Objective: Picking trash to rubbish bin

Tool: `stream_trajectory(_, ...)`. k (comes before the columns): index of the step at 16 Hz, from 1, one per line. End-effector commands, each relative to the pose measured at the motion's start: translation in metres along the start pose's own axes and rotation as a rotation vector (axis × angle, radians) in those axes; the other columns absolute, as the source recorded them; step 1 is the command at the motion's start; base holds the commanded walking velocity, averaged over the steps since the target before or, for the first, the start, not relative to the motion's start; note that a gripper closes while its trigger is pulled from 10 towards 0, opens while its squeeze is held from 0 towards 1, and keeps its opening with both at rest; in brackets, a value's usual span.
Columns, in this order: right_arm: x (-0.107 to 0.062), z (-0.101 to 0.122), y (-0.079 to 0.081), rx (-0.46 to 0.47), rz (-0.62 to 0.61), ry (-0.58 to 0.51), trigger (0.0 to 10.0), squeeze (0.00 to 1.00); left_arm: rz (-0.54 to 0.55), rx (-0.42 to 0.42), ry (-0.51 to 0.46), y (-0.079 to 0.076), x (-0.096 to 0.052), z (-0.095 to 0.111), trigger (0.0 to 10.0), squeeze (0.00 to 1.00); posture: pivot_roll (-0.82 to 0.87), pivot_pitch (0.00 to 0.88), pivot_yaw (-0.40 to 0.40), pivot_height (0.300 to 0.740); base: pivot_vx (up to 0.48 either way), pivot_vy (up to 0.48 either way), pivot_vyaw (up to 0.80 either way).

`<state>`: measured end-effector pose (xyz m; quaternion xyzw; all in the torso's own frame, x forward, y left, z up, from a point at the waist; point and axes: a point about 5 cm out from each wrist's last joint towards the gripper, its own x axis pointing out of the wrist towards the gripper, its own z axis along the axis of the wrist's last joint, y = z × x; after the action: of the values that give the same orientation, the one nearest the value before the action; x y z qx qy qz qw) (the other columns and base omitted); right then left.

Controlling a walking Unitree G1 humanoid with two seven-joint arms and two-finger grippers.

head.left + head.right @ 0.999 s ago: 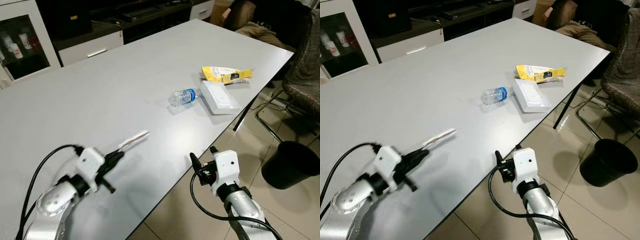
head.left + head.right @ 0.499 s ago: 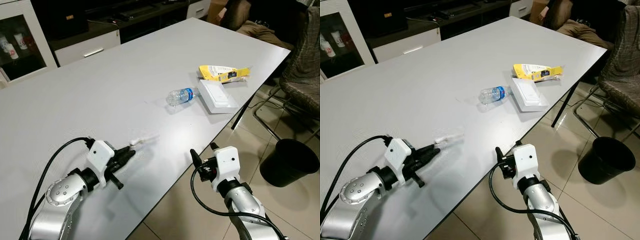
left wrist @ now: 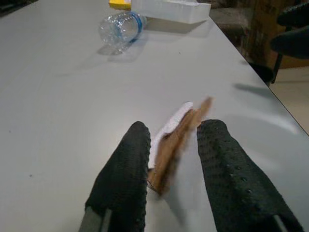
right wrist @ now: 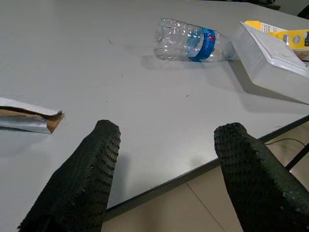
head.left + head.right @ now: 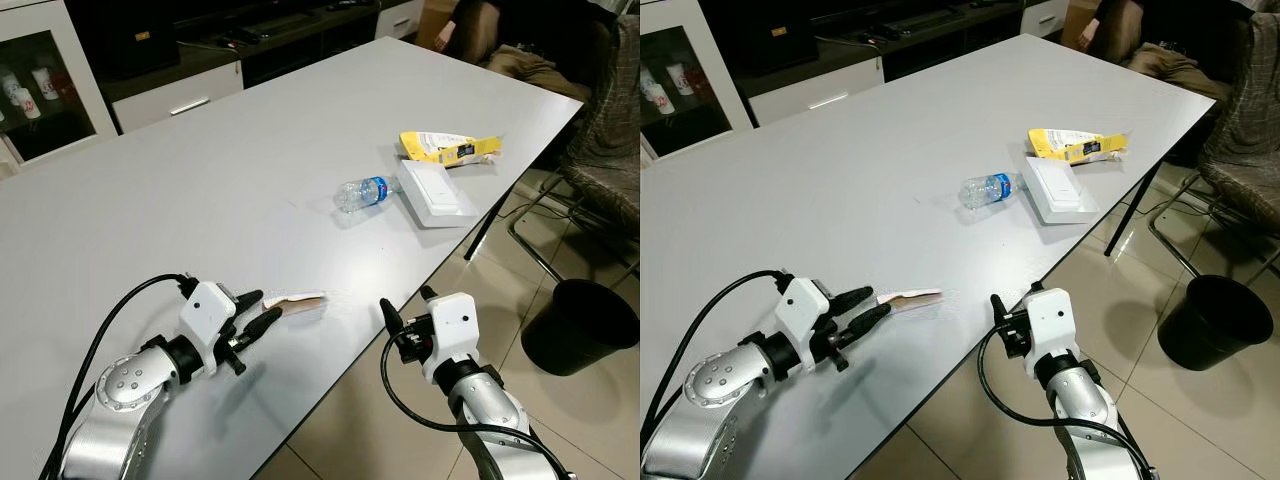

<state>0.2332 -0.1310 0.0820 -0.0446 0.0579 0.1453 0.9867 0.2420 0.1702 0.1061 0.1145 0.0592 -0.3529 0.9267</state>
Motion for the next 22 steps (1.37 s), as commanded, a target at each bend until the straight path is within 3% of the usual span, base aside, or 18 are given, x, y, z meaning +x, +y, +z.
stream_trajectory(1, 0.002, 0.002, -0.002, -0.004, -0.003, -0.016, 10.0, 0.00, 0.035, -0.011, -0.039, 0.004, 0.006, 0.002, 10.0, 1.00, -0.03, 0.000, -0.013, 0.740, 0.000, 0.000, 0.00)
stream_trajectory(7, 0.006, 0.004, -0.002, -0.012, 0.014, -0.025, 10.0, 0.00, -0.029, -0.009, -0.010, 0.005, 0.036, -0.009, 10.0, 1.00, -0.04, 0.000, -0.018, 0.740, 0.000, 0.000, 0.00)
stream_trajectory(11, 0.006, 0.004, -0.002, -0.012, 0.017, -0.023, 10.0, 0.00, -0.127, -0.075, 0.013, 0.007, 0.049, -0.017, 10.0, 1.00, -0.05, 0.000, -0.011, 0.740, 0.000, 0.000, 0.00)
stream_trajectory(12, 0.005, 0.003, -0.002, -0.013, 0.017, -0.021, 10.0, 0.00, -0.129, -0.066, 0.016, 0.008, 0.051, -0.018, 10.0, 0.65, -0.05, 0.000, -0.010, 0.740, 0.000, 0.000, 0.00)
stream_trajectory(13, 0.005, 0.003, -0.002, -0.012, 0.017, -0.020, 10.0, 0.00, -0.130, -0.067, 0.020, 0.009, 0.053, -0.020, 10.0, 0.00, -0.05, 0.000, -0.010, 0.740, 0.000, 0.000, 0.00)
stream_trajectory(16, 0.005, 0.003, -0.002, -0.011, 0.017, -0.019, 10.0, 0.00, -0.165, -0.055, 0.055, 0.012, 0.058, -0.025, 10.0, 0.00, -0.05, 0.000, -0.011, 0.740, 0.000, 0.000, 0.00)
stream_trajectory(18, 0.007, 0.004, 0.000, -0.012, 0.023, -0.021, 10.0, 0.00, -0.136, -0.012, 0.069, 0.015, 0.064, -0.029, 10.0, 0.00, -0.05, 0.000, -0.015, 0.740, 0.000, 0.000, 0.00)
stream_trajectory(21, 0.007, 0.004, 0.000, -0.011, 0.025, -0.023, 10.0, 0.00, -0.117, -0.012, 0.097, 0.020, 0.071, -0.033, 10.0, 0.00, -0.05, 0.000, -0.014, 0.740, 0.000, 0.000, 0.00)
stream_trajectory(22, 0.007, 0.004, 0.000, -0.011, 0.025, -0.023, 10.0, 0.00, -0.122, -0.013, 0.108, 0.019, 0.071, -0.035, 5.0, 0.00, -0.06, 0.000, -0.009, 0.740, 0.000, 0.000, 0.00)
